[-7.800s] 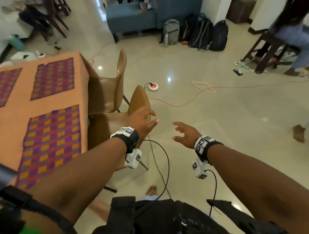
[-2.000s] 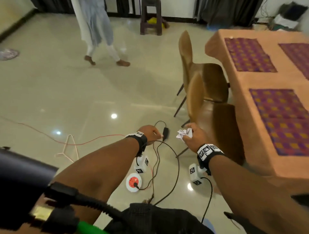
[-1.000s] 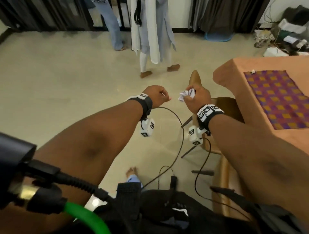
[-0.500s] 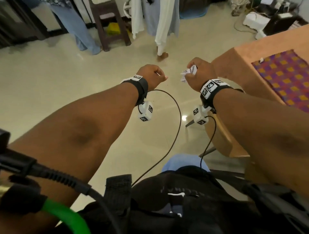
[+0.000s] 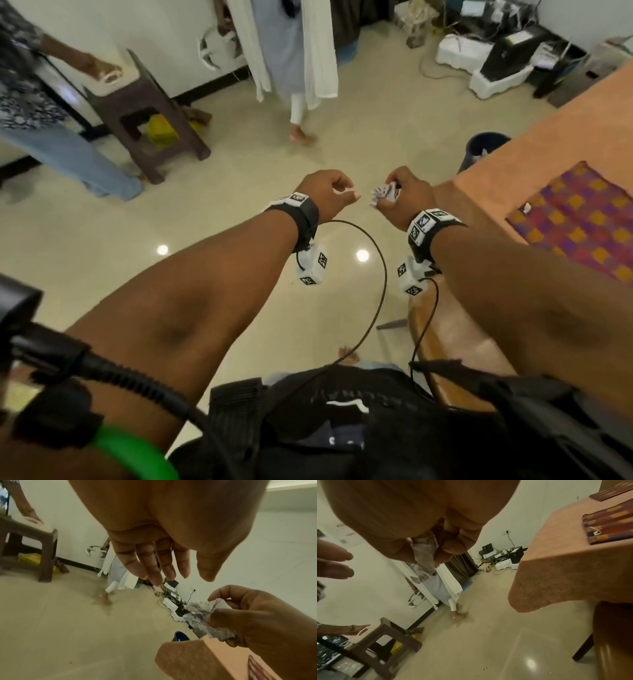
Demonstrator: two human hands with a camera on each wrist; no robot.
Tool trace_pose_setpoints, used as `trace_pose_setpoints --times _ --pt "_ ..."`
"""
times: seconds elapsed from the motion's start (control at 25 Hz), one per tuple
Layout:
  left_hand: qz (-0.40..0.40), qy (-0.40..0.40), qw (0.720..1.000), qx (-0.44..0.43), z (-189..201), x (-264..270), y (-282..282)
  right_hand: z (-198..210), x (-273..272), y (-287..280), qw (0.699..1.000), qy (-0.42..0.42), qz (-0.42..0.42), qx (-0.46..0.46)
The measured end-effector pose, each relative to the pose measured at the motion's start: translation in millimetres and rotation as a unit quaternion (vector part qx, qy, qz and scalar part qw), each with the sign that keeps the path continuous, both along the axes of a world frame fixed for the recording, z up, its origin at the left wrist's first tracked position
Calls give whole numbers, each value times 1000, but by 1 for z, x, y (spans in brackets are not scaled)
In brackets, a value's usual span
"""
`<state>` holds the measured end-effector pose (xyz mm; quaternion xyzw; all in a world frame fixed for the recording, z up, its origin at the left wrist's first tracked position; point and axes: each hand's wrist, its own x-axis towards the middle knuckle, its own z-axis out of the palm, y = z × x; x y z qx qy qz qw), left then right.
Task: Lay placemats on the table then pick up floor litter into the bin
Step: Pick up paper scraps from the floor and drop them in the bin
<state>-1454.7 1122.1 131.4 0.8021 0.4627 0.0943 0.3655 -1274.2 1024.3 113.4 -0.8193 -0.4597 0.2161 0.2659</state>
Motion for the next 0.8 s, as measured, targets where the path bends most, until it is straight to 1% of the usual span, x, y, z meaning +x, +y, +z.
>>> trace_pose_setpoints --times 0.16,0.24,0.36,0.44,0.56,0.64,0.76,0.8 --pt "-52 26 998 -13 -18 51 98 -14 45 88 1000 -11 -25 9" --pt "-87 36 995 -20 -25 84 158 -22 69 130 997 -9 -75 2" --pt "-133 38 990 -37 -32 129 228 -28 102 169 990 -21 -139 -16" --pt "-202 46 978 -31 -26 166 274 -22 120 196 983 -19 -181 -20" --pt "-262 52 963 -23 -22 216 317 -16 146 221 972 0 -234 -6" --pt "-298 44 953 -18 -19 264 340 -17 178 241 965 3 -262 -17" --pt "-344 36 938 -4 -25 333 362 -37 232 263 953 2 -303 -28" --pt "-354 35 935 -1 -30 362 371 -48 258 271 949 9 -313 -31"
